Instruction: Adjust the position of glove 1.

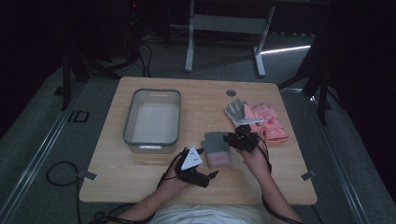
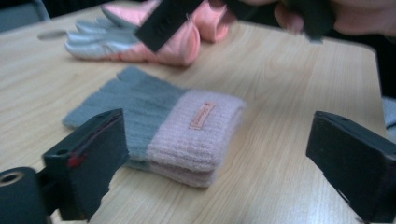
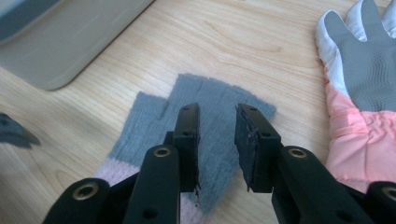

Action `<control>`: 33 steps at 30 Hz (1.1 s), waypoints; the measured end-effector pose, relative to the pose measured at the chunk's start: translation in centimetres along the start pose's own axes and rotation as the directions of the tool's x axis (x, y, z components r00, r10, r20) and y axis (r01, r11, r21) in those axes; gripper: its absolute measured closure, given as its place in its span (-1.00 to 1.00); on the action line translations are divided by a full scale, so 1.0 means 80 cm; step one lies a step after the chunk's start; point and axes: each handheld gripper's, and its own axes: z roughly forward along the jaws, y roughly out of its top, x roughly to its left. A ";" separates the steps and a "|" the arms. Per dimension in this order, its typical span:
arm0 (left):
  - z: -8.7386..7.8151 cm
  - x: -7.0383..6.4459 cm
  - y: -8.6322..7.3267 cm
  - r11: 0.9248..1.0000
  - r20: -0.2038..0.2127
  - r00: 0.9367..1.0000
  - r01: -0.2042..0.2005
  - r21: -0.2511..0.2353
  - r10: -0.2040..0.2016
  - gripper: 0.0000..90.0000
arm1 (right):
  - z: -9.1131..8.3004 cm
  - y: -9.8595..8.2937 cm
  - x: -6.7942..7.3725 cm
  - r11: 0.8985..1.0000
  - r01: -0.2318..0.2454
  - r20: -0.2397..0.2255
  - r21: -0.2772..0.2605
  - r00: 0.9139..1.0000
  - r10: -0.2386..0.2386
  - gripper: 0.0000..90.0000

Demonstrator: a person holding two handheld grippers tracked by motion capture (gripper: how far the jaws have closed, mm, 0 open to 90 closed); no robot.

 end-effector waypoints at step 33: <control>0.064 0.022 0.006 0.907 0.177 0.915 -0.391 0.159 0.363 0.27 | 0.084 -0.004 -0.036 0.976 -0.170 -0.019 0.134 0.985 0.174 0.04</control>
